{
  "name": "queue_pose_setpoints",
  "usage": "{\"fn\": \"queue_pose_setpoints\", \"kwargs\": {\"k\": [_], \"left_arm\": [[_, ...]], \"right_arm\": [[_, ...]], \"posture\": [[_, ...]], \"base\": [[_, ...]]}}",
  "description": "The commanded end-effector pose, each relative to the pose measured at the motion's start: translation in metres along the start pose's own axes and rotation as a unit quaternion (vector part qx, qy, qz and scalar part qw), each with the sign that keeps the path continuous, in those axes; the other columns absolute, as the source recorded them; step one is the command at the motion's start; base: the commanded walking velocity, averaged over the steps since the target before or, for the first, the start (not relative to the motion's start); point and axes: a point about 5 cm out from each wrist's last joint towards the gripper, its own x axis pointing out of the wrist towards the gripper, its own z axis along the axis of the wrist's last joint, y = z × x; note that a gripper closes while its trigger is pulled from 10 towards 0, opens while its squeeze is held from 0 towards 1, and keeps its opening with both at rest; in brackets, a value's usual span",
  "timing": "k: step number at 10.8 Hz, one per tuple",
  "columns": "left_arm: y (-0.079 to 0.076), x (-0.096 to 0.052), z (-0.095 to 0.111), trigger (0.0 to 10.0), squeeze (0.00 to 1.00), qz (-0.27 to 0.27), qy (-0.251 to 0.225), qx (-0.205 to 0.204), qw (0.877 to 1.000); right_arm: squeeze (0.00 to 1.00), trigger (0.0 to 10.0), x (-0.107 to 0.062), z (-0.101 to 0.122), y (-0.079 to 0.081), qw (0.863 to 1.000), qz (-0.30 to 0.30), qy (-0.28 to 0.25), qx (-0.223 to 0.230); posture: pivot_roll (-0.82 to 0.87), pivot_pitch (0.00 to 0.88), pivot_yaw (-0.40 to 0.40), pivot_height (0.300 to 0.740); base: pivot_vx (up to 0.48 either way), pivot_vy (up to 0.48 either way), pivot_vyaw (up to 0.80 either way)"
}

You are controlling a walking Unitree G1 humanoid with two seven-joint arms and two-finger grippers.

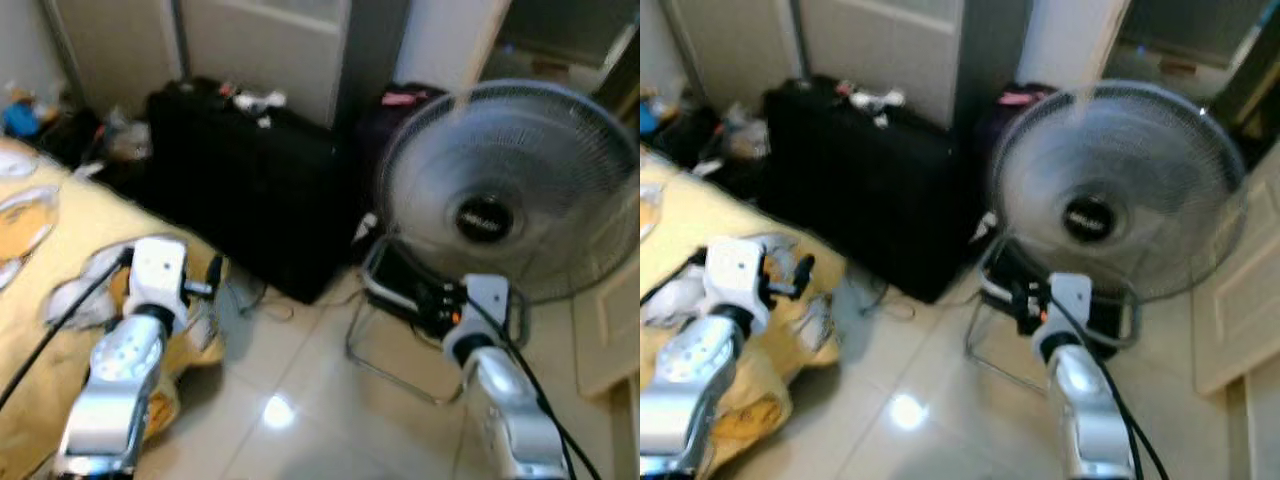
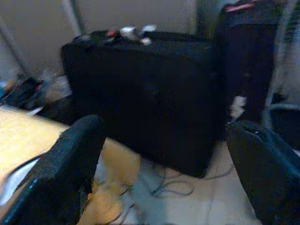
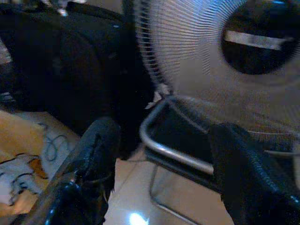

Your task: Clean up the room

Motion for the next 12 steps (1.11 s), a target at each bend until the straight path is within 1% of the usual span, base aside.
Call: {"fn": "queue_pose_setpoints", "kwargs": {"k": [1, 6, 8, 11, 12], "left_arm": [[-0.0072, 0.0017, 0.0050, 10.0, 0.00, -0.016, -0.010, 0.005, 1.000], [-0.0097, 0.0031, 0.0040, 10.0, 0.00, -0.029, -0.010, 0.009, 1.000], [-0.0081, 0.0028, 0.0021, 10.0, 0.00, -0.027, -0.009, 0.000, 1.000], [-0.0039, 0.0013, 0.0005, 10.0, 0.00, -0.023, -0.009, -0.002, 1.000], [-0.0029, 0.0011, 0.0001, 10.0, 0.00, -0.018, -0.010, -0.003, 1.000]], "right_arm": [[0.00, 10.0, -0.0024, 0.0020, -0.0094, 1.000, -0.019, -0.004, 0.002], [0.00, 10.0, -0.0076, -0.0033, -0.0115, 1.000, -0.027, -0.002, 0.006], [0.00, 10.0, -0.0064, -0.0017, -0.0116, 1.000, -0.026, -0.007, 0.001], [0.00, 10.0, -0.0064, 0.0009, -0.0099, 1.000, -0.019, -0.017, -0.004], [0.00, 10.0, -0.0066, 0.0020, -0.0099, 0.999, -0.022, -0.021, -0.011]], "posture": [[-0.03, 0.000, -0.053, 0.740], [-0.04, 0.000, -0.037, 0.740], [-0.04, 0.000, -0.041, 0.740], [-0.04, 0.000, -0.046, 0.740], [-0.04, 0.000, -0.047, 0.740]], "base": [[0.356, 0.000, -0.71], [0.357, 0.000, -0.80], [0.358, 0.000, -0.80], [0.354, 0.000, 0.00], [0.000, 0.000, 0.00]]}}
